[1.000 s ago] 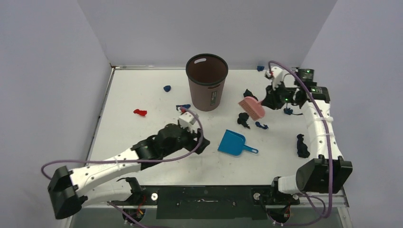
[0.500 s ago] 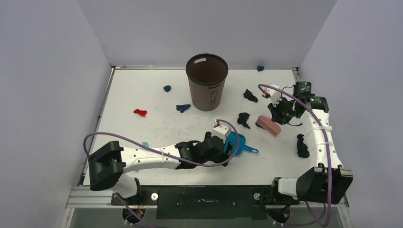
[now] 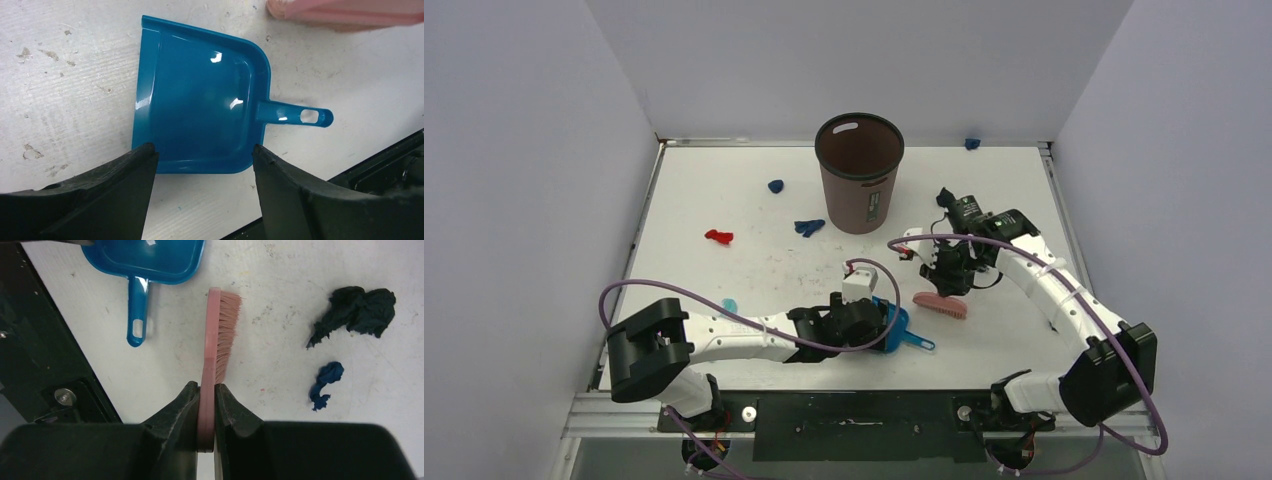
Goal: Sweep away the paper scraps from the table
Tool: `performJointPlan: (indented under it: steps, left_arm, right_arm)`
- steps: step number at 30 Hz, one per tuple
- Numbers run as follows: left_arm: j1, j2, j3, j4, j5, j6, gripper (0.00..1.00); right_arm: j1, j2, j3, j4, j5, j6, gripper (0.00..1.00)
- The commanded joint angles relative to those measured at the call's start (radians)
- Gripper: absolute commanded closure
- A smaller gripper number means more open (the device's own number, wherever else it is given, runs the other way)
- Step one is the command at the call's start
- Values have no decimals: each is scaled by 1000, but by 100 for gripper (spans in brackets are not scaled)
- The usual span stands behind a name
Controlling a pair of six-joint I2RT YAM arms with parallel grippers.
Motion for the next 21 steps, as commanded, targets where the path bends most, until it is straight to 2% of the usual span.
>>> performJointPlan:
  steps: [1,7,10,12,15,18,21]
  left_arm:
    - [10,-18,16,11,-30,-70,32]
    - [11,-2,13,-33,-46,-98,34]
    - [9,3,-12,90,-19,-39,38]
    - [9,27,-2,190,11,2,40]
    - [9,106,97,165,3,35,41]
    - [14,227,255,35,-11,52,42]
    - [18,335,389,-56,-3,65,44]
  right_arm:
    - [30,35,37,-57,-116,61,95]
    - [32,52,60,-24,-83,100,95]
    - [5,39,65,22,-34,148,95]
    - [-58,39,86,44,-40,174,95]
    - [-204,63,139,62,-79,202,95]
    - [-339,92,166,68,-118,194,95]
    - [-399,101,164,84,-135,190,95]
